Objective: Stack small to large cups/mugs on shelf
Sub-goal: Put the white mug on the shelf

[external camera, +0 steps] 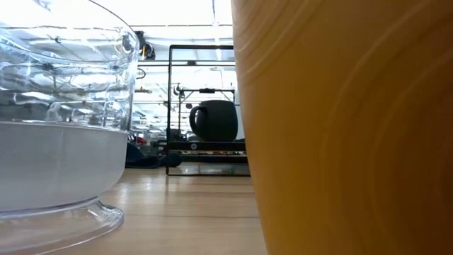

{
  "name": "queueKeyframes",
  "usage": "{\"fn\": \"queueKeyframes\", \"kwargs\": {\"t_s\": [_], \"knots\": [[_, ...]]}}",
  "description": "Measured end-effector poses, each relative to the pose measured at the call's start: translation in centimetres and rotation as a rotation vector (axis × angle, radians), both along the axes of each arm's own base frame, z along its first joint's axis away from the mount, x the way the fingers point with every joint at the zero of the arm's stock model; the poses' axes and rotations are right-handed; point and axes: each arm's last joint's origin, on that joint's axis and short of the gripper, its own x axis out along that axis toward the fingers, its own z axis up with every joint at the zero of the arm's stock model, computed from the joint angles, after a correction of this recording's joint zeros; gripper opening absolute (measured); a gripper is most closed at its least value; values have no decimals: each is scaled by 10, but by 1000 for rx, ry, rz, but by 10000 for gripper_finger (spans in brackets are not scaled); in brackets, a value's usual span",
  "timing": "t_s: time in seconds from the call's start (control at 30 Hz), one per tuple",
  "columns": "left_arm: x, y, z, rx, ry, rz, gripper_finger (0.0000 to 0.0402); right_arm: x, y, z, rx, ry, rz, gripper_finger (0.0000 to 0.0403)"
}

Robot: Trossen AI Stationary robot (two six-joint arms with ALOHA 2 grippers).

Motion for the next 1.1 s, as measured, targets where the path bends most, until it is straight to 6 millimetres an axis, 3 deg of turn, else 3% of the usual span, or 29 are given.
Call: {"fn": "queueKeyframes", "kwargs": {"t_s": [0.57, 1.1], "knots": [[0, 0, -1, -11, 6, -6, 154, -4, -16, -8, 3, 83, -42, 4], [0, -1, -1, -23, -1, -35, 154, 16, -23, -16, 73, 99, -38, 13]]}}
